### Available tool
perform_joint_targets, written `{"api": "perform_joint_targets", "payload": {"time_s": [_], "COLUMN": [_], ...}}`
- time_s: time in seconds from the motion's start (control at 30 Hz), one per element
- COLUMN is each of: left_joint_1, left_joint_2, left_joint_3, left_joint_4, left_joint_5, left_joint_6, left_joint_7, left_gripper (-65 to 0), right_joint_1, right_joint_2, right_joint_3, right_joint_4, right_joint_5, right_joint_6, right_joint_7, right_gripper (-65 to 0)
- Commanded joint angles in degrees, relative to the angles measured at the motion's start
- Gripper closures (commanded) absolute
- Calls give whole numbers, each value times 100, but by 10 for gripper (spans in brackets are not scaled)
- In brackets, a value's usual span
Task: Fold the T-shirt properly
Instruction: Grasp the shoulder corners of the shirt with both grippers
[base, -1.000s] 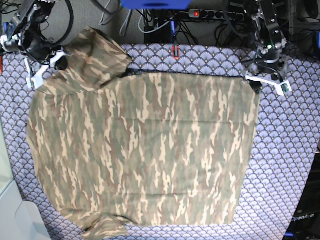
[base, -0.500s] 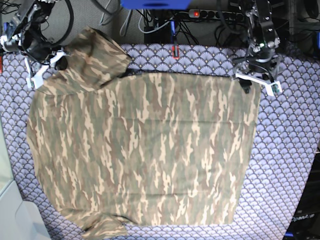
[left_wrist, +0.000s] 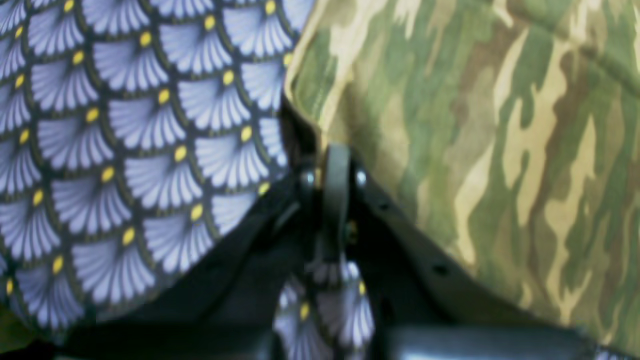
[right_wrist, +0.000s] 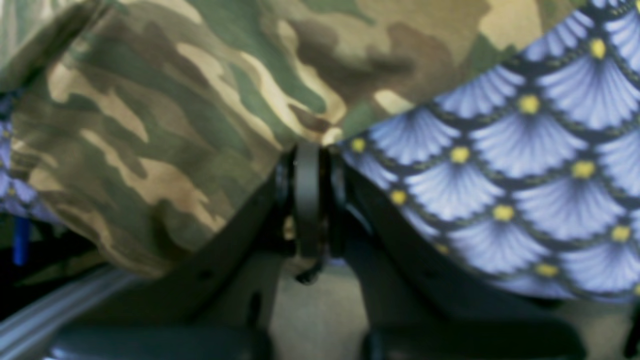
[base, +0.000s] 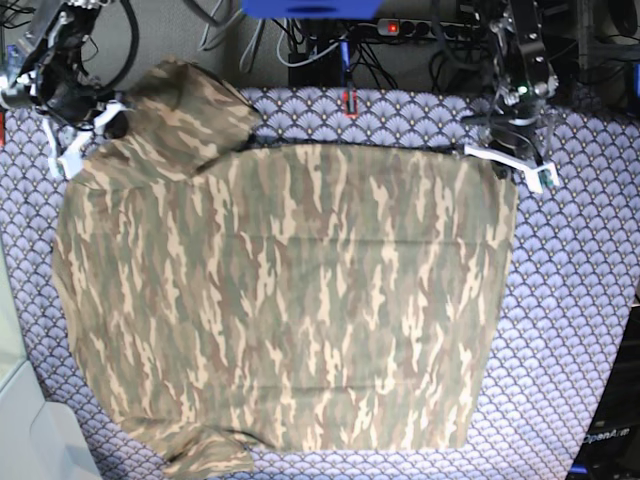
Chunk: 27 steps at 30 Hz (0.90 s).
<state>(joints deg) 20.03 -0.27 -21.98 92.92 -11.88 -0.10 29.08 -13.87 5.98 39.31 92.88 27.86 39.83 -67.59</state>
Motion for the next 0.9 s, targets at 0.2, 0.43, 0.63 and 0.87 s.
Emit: {"api": "perform_joint_targets", "payload": {"time_s": [0.2, 0.43, 0.63, 0.87], "left_joint_1": [401, 639, 665, 656], "left_joint_2": [-47, -65, -179, -188], "left_joint_3": [-13, -31, 4, -31], "left_joint_4": [690, 831, 760, 760], "left_joint_5": [-38, -38, -38, -38], "left_joint_6": [-12, -12, -21, -21], "left_joint_7": [-47, -47, -47, -47], "left_gripper": [-7, -7, -7, -7], "right_joint_1": [-253, -807, -1000, -947], "right_joint_2": [207, -22, -110, -224], "right_joint_3": [47, 47, -182, -269], "right_joint_4": [439, 1529, 1538, 1547], "right_joint_5": [-241, -241, -241, -241], "right_joint_6": [17, 17, 17, 17], "right_joint_7": [-102, 74, 337, 267], "right_gripper": [-17, -17, -22, -25]}}
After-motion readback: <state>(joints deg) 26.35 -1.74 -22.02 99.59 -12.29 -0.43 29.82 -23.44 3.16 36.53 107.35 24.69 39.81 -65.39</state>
